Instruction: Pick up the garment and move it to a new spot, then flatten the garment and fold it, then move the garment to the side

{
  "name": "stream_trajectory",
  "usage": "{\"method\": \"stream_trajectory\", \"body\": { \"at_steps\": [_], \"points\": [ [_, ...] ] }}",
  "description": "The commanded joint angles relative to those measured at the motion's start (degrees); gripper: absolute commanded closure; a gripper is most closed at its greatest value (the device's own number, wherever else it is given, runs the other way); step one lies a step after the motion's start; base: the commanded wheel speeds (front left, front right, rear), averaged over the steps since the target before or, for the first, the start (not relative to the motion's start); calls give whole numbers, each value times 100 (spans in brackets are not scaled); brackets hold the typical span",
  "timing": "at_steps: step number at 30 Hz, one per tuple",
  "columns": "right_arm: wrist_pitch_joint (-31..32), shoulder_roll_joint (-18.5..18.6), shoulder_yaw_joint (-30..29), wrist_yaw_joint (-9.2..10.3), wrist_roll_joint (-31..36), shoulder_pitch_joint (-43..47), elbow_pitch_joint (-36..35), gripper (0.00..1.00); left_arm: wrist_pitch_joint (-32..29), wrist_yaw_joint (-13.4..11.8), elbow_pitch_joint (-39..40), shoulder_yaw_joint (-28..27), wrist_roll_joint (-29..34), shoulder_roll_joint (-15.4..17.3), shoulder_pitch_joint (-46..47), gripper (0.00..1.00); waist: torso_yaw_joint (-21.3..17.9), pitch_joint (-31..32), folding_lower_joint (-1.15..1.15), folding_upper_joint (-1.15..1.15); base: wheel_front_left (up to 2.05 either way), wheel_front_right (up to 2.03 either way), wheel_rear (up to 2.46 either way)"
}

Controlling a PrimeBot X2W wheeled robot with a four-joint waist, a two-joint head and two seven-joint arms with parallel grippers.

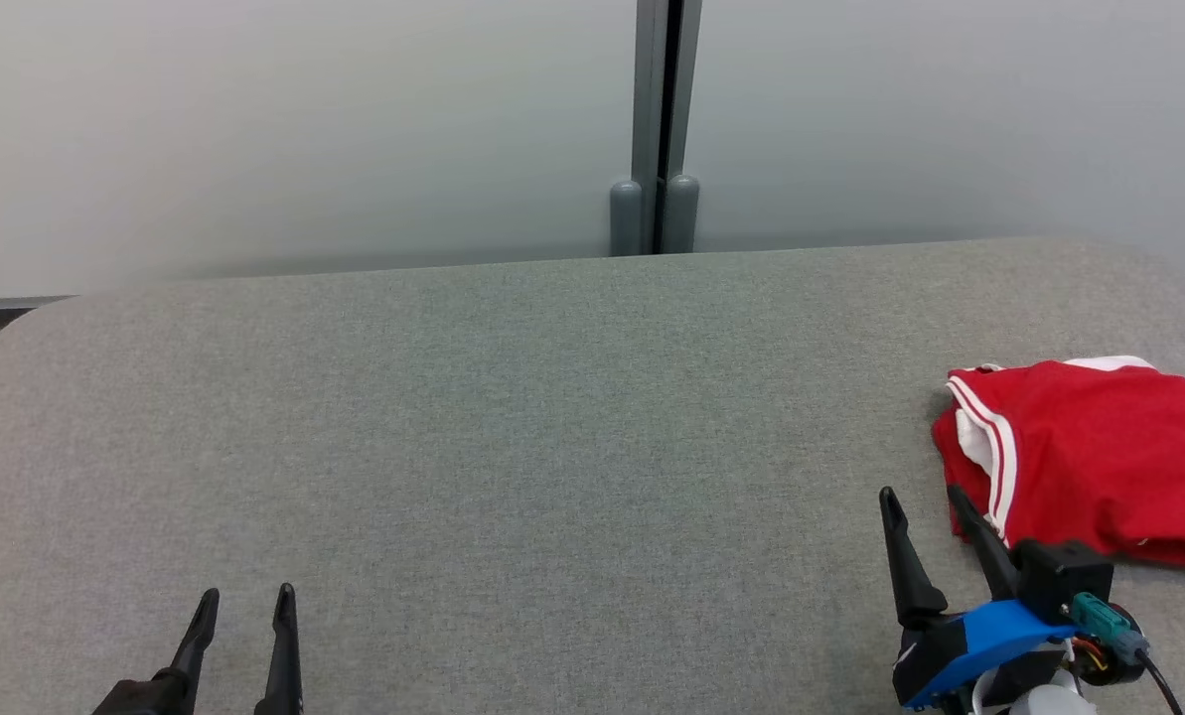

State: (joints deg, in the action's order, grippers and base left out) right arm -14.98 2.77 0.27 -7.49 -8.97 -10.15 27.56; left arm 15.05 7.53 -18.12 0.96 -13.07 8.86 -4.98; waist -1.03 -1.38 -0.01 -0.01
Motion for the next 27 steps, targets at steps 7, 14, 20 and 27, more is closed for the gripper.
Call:
{"method": "stream_trajectory", "body": {
  "at_steps": [7, 14, 20, 27],
  "points": [
    [-27, 28, 112, 0, -89, 288, -112, 0, 11, -11, -46, -315, 220, -165, -48, 0, -142, 132, 1, 1, 0, 0, 0],
    [-27, 27, 149, 0, -173, 404, -192, 0, 11, -11, 15, -416, 253, -254, -5, 0, -167, 131, 1, 1, 0, 0, 0],
    [-28, 27, 197, 0, -250, 401, -214, 0, 12, -11, 3, -340, 61, -240, -12, 0, -158, 115, 1, 1, 0, 0, 0],
    [14, -13, 204, 0, -279, 364, -161, 100, -13, 1, -190, -225, -268, -194, -67, 100, -165, 143, 1, 0, 0, 0, 0]
  ]
}}
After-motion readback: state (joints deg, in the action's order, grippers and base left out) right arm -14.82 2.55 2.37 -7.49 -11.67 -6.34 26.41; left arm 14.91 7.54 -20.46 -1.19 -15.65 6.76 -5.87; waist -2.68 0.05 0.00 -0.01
